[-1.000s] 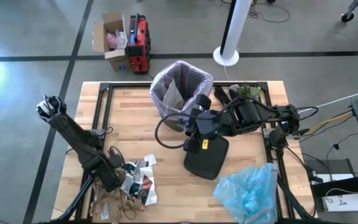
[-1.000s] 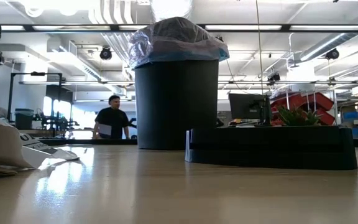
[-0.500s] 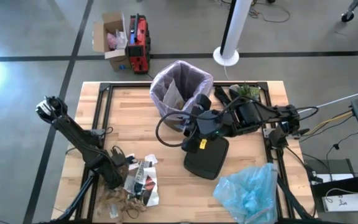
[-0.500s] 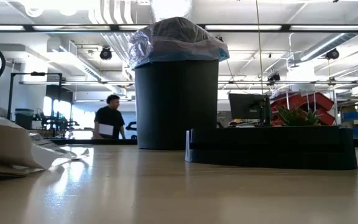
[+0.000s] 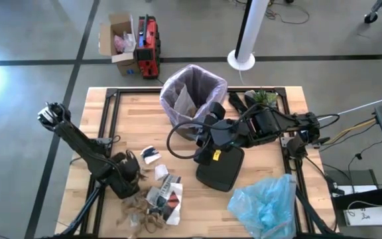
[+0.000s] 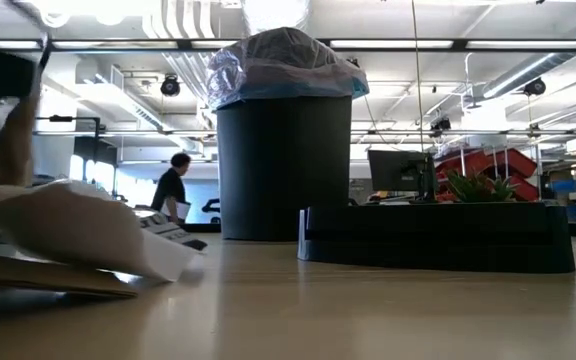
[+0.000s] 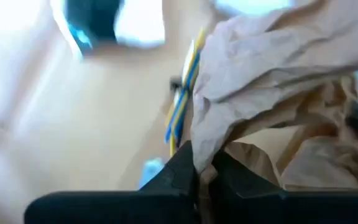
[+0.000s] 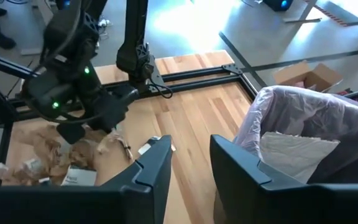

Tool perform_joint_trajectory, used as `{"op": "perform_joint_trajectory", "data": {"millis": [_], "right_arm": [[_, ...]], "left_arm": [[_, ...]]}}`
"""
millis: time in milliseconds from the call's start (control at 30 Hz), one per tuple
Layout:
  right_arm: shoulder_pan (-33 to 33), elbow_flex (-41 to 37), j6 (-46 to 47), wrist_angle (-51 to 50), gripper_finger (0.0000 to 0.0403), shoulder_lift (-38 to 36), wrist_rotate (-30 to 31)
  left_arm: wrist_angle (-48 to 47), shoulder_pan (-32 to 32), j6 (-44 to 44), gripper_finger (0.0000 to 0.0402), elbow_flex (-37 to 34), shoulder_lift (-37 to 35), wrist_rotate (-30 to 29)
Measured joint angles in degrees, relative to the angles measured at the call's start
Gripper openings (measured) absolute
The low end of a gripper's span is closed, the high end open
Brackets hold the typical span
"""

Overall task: Place trash/remove bag and relplace
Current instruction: Put the brown napkin into the black trash bin

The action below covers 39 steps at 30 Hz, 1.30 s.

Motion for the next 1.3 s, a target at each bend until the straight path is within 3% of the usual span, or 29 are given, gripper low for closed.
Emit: {"op": "perform_joint_trajectory", "data": {"millis": [167, 300, 567, 733, 867, 967, 1067, 1200, 1300], "right_arm": [[0.0, 0.1, -0.6, 0.0, 0.0081, -0.5, 0.0], [0.0, 0.2, -1.0, 0.0, 0.0070, -1.3, 0.1], [0.1, 0.2, -2.8, 2.9, 0.0053, -2.6, 0.0], [0.7, 0.2, -2.5, 3.0, 0.0048, -3.3, -0.2], [1.4, 0.2, -2.1, 2.9, 0.0054, -3.4, -0.7], [2.2, 0.2, -2.0, 2.7, 0.0061, -3.5, -2.1], [3.1, 0.2, -2.0, 2.5, 0.0068, -3.7, -2.2], [4.0, 0.2, -2.1, 2.4, 0.0074, -4.6, -2.2], [4.9, 0.2, -2.1, 2.3, 0.0077, -5.8, -2.2]], "left_arm": [[-12.9, 0.5, 5.0, 0.0026, 11.4, -0.2, -10.0], [-20.9, 0.9, 5.8, 0.0018, 21.2, -0.8, -23.3], [-21.5, 1.6, 9.3, 0.0006, 36.3, -5.6, -55.9], [-20.2, 2.7, 9.7, 0.0006, 43.1, -8.6, -70.0], [-19.8, 5.4, 10.4, 0.0006, 47.6, -9.8, -68.0], [-17.0, 6.5, 16.0, 0.0006, 50.7, -9.6, -62.8], [-6.6, 7.9, 29.9, 0.0006, 52.6, -9.2, -53.5], [13.9, 10.6, 54.9, 0.0006, 52.7, -8.0, -37.0], [26.4, 12.3, 69.1, 0.0006, 52.7, -6.5, -33.0]]}}
